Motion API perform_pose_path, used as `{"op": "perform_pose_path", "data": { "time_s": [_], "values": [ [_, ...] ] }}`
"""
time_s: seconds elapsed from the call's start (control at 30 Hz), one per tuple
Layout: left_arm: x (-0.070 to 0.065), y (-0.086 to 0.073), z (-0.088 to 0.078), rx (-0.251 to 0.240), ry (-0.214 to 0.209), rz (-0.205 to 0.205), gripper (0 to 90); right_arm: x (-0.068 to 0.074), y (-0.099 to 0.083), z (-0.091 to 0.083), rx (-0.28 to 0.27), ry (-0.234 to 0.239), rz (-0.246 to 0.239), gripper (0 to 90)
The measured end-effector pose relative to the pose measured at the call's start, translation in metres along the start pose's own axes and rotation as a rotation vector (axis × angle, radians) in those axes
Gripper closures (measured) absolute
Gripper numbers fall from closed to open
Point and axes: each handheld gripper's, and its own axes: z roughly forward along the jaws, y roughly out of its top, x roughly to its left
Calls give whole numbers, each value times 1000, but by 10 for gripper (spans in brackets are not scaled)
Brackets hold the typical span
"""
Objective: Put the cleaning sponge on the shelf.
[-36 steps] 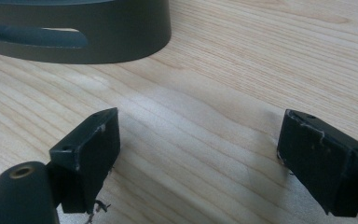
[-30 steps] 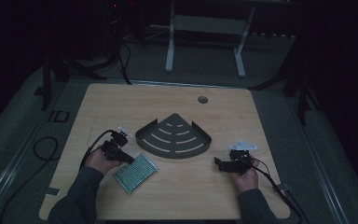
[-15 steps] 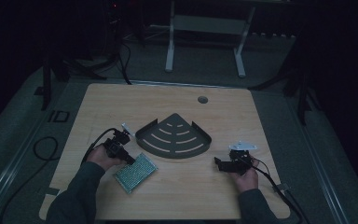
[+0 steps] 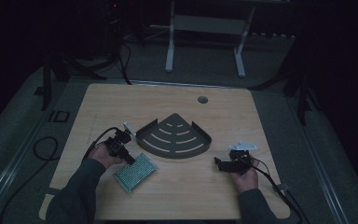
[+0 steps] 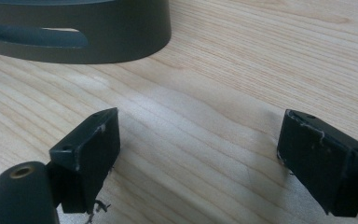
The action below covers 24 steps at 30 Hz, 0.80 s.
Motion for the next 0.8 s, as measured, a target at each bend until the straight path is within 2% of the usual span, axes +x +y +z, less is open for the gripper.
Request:
{"op": "perform_pose_path", "data": {
  "time_s": [0.3,0.5,0.8],
  "values": [
    [-13,6,0,39,85,32,897,0,0,0,0,0,0,127],
    [-19,9,-2,59,102,50,899,0,0,0,0,0,0,127],
    [-25,12,-18,32,112,65,900,0,0,0,0,0,0,127]
  ]
}}
